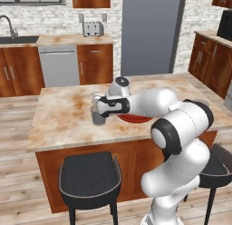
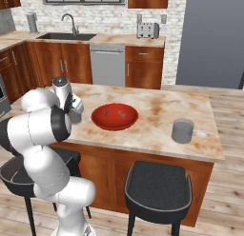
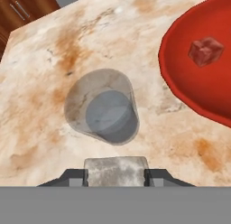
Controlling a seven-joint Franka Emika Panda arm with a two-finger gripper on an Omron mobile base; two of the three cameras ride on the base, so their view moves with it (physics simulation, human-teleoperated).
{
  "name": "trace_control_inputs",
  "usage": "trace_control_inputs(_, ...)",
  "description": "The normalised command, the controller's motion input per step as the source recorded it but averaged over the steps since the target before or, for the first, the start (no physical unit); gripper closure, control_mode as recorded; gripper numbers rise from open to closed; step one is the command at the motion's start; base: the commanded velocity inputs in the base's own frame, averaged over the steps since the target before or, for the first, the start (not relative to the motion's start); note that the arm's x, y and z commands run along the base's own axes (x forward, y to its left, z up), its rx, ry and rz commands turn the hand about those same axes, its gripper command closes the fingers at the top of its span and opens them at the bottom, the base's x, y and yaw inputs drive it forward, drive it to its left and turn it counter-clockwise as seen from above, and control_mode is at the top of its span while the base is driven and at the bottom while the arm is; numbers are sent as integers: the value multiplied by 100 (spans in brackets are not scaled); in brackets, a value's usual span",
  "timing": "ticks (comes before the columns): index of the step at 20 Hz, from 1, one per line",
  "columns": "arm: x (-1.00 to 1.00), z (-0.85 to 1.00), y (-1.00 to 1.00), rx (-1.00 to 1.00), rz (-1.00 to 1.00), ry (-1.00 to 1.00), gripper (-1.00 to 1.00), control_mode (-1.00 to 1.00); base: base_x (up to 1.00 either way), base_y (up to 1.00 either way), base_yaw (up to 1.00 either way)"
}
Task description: There are four ice cubes in the ice bowl. Place two ice cubes in each glass of water.
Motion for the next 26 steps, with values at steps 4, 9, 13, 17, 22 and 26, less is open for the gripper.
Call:
trace_control_inputs(4, 5, -3, 0, 0, 0, 0, 100, -100, 0, 0, 0)
trace_control_inputs(9, 21, -2, 1, 0, 0, 1, 100, -100, 0, 0, 0)
trace_control_inputs(13, 19, -3, 10, 0, 0, 0, 100, -100, 0, 0, 0)
trace_control_inputs(17, 9, -8, 25, 0, 0, 1, 100, -100, 0, 0, 0)
trace_control_inputs(22, 11, -2, 8, 0, 0, 1, 100, -100, 0, 0, 0)
trace_control_inputs(26, 23, -7, 0, 0, 0, 3, 100, -100, 0, 0, 0)
